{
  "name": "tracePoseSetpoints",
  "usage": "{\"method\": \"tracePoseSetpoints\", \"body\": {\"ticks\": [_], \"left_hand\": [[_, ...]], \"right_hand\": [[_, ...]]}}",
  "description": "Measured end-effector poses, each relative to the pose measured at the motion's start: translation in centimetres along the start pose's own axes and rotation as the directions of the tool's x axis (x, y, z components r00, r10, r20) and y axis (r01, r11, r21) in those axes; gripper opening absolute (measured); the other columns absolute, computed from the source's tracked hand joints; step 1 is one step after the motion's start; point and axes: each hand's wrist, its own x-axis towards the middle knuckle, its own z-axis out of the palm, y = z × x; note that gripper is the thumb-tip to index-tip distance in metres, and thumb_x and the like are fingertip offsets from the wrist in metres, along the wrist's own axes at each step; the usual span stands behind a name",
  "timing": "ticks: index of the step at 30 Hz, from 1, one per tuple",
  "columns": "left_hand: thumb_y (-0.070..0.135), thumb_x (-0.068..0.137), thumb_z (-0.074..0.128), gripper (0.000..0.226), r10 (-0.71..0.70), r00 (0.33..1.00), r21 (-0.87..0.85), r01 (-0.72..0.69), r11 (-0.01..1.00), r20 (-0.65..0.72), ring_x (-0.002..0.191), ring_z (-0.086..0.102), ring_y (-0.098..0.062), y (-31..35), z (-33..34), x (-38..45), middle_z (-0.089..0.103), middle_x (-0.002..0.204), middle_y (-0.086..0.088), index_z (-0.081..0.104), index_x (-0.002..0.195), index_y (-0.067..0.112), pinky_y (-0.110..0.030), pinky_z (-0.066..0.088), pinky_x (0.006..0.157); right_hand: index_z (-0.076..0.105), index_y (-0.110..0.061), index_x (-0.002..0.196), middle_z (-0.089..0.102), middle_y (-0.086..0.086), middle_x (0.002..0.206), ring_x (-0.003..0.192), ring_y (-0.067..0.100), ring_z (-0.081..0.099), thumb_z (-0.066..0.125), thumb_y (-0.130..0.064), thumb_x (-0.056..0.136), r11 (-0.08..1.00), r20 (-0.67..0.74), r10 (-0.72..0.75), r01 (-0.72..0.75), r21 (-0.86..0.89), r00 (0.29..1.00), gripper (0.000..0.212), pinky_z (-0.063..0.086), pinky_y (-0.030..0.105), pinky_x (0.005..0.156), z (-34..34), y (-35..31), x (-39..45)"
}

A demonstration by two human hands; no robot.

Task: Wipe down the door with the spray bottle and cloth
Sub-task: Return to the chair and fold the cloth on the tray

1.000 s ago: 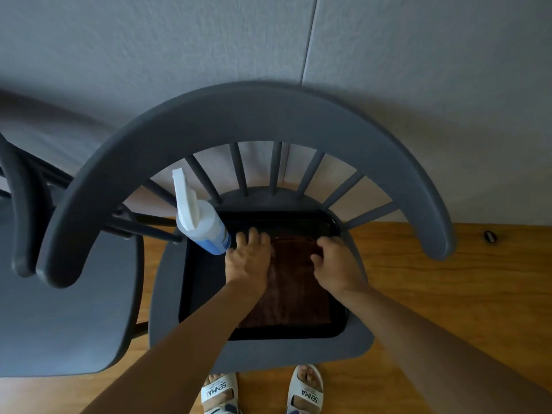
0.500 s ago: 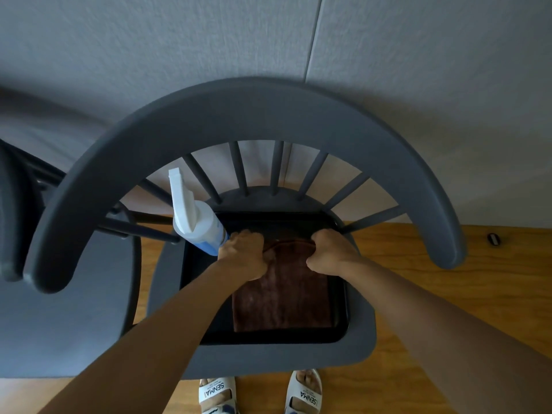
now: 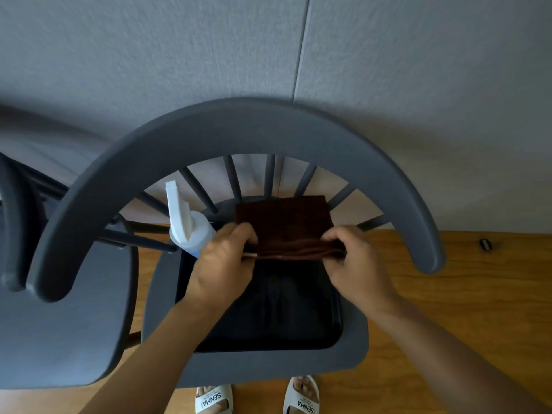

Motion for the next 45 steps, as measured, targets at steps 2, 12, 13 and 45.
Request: {"method": "tracePoseSetpoints", "body": {"ticks": [2, 12, 13, 45], "left_hand": [[-0.013, 0.069, 0.078, 0.038, 0.01, 0.997, 0.058, -0.014, 0.998, 0.073, 0.078, 0.067, -0.024, -1.1, 2.1, -1.8, 0.067, 0.097, -0.004, 0.067, 0.094, 0.013, -0.038, 0.062, 0.06], [-0.018, 0.053, 0.077, 0.057, -0.077, 0.963, 0.22, 0.019, 0.975, 0.259, 0.082, 0.073, -0.026, -3.6, 7.2, -7.5, 0.071, 0.092, 0.001, 0.07, 0.096, 0.019, -0.038, 0.063, 0.059], [-0.018, 0.057, 0.076, 0.056, -0.103, 0.962, 0.201, 0.052, 0.978, 0.253, 0.082, 0.072, -0.026, -3.6, 7.0, -7.5, 0.071, 0.092, 0.002, 0.07, 0.098, 0.019, -0.039, 0.063, 0.061], [-0.003, 0.049, 0.094, 0.074, -0.131, 0.948, 0.486, -0.028, 0.873, 0.291, 0.126, 0.061, -0.043, -4.6, 9.2, -1.8, 0.061, 0.125, -0.02, 0.064, 0.116, 0.008, -0.049, 0.062, 0.091]], "right_hand": [[0.067, -0.016, 0.106, 0.061, -0.005, 0.112, 0.096, 0.007, 0.061, 0.076, 0.0, 0.084, 0.998, 0.065, -0.033, 0.036, -0.049, 0.997, 0.029, 0.054, 0.016, 0.079, 1.6, 2.0, -1.9], [0.068, -0.016, 0.118, 0.067, -0.004, 0.117, 0.107, 0.013, 0.067, 0.071, -0.004, 0.092, 0.982, 0.285, 0.075, -0.022, -0.187, 0.955, 0.029, 0.056, 0.023, 0.088, 5.8, 6.5, -7.6], [0.068, -0.017, 0.119, 0.067, -0.005, 0.116, 0.108, 0.012, 0.066, 0.071, -0.006, 0.092, 0.984, 0.279, 0.087, -0.038, -0.175, 0.956, 0.029, 0.056, 0.022, 0.089, 5.7, 6.5, -7.6], [0.054, -0.011, 0.141, 0.054, 0.016, 0.135, 0.126, 0.037, 0.052, 0.083, 0.002, 0.062, 0.747, 0.344, -0.061, 0.272, -0.607, 0.937, 0.084, 0.052, 0.048, 0.099, 8.6, 6.2, -0.1]]}}
